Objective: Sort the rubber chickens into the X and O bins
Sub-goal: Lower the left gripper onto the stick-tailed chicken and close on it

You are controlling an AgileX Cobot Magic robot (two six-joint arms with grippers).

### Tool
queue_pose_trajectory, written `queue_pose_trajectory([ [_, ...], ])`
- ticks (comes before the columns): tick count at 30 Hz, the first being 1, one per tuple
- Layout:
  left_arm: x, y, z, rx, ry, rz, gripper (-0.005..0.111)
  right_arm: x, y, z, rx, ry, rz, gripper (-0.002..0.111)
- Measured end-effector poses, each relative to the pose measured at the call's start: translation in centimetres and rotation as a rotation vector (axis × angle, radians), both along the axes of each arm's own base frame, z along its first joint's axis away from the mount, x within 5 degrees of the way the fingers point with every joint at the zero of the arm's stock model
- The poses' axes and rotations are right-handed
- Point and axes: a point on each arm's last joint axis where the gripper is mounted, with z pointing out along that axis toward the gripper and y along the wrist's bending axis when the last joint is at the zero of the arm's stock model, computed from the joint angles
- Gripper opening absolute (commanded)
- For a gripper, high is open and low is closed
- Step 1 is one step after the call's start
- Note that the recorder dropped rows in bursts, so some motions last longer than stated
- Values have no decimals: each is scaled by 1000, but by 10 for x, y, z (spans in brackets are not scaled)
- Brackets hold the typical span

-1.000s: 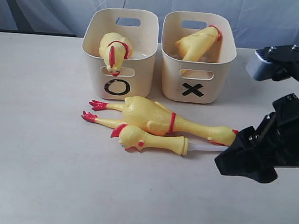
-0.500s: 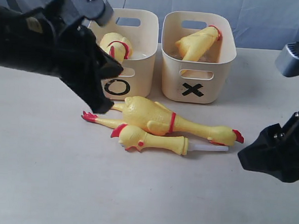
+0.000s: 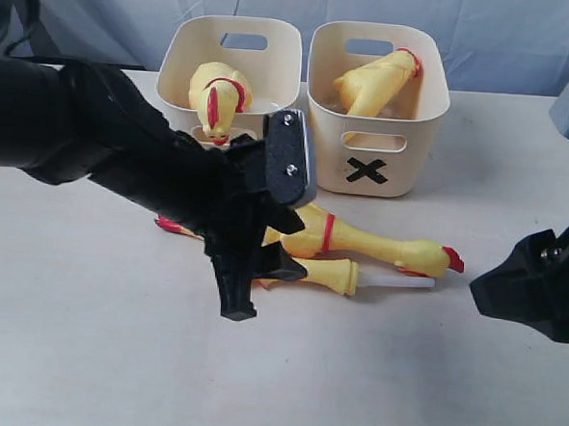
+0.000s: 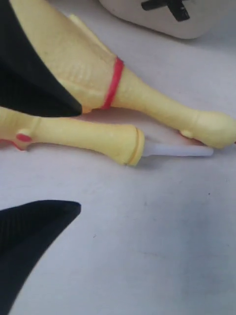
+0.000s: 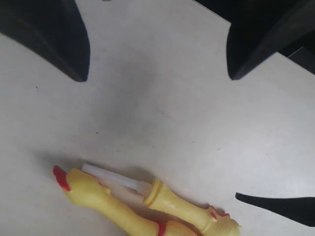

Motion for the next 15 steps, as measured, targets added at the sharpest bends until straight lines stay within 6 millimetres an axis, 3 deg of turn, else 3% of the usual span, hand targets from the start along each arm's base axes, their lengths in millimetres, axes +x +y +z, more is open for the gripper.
queue_pose_trajectory([
  [15, 30, -37, -49, 54, 7, -4, 47, 0, 0, 0, 1, 1, -2, 72],
])
